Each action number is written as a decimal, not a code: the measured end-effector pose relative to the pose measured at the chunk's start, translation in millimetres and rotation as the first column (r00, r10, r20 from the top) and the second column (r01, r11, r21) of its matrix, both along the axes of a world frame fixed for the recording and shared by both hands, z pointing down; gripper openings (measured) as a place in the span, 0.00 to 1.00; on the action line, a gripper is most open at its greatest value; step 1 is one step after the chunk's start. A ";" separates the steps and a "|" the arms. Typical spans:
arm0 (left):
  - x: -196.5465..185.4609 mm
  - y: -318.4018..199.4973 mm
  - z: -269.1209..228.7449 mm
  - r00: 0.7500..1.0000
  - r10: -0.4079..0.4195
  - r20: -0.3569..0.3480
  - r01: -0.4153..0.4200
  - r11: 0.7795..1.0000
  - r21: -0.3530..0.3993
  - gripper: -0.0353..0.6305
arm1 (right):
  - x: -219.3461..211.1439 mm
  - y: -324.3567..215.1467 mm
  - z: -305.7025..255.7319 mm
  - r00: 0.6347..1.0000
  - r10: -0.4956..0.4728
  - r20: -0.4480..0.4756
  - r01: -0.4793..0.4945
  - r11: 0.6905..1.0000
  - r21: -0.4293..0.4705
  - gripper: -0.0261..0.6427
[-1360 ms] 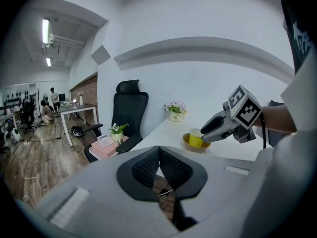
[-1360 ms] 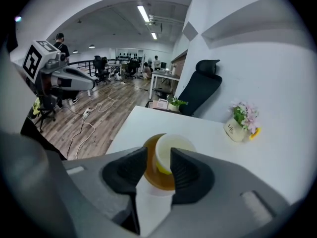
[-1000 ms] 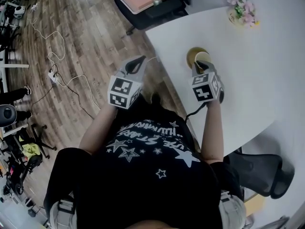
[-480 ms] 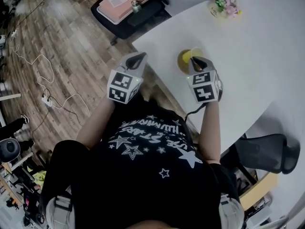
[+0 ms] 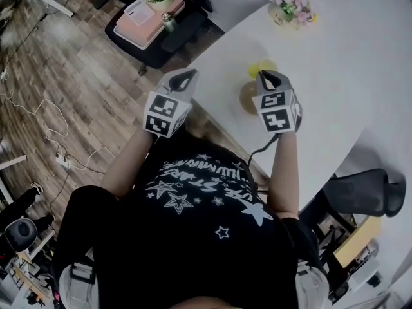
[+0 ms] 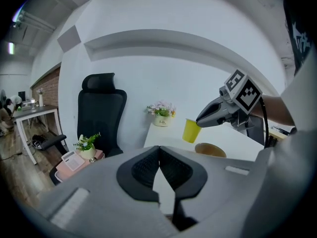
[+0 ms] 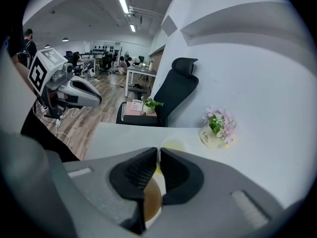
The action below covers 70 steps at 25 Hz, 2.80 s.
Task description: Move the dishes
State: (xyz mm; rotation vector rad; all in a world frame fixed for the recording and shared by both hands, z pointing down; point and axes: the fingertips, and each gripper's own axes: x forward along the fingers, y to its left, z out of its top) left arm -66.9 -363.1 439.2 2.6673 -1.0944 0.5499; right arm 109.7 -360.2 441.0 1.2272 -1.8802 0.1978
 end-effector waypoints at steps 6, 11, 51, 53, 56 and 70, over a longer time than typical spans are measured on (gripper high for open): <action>-12.5 -25.5 5.4 1.000 0.011 0.004 -0.011 1.000 -0.015 0.07 | -1.8 -24.9 25.6 0.996 0.020 -0.086 -0.024 0.998 -0.051 0.08; -23.8 -35.6 11.1 1.000 0.019 0.013 -0.019 0.999 -0.027 0.07 | -7.8 -30.2 46.0 0.992 0.019 -0.122 -0.030 0.995 -0.092 0.08; -13.6 21.1 21.6 0.996 0.087 0.016 -0.085 0.993 -0.080 0.07 | -36.2 75.0 82.1 0.997 0.044 -0.071 -0.059 0.971 -0.234 0.25; -11.5 23.4 22.6 0.995 0.097 0.018 -0.096 0.992 -0.082 0.07 | -36.3 77.8 88.6 0.996 0.038 -0.083 -0.057 0.968 -0.246 0.25; -7.3 26.0 23.9 0.993 0.117 0.022 -0.115 0.990 -0.087 0.07 | -36.3 82.4 96.7 0.994 0.030 -0.106 -0.058 0.963 -0.264 0.25; 10.2 27.2 21.8 0.981 0.190 0.026 -0.187 0.979 -0.078 0.07 | -23.6 91.7 77.6 0.986 0.110 -0.122 -0.132 0.972 -0.193 0.07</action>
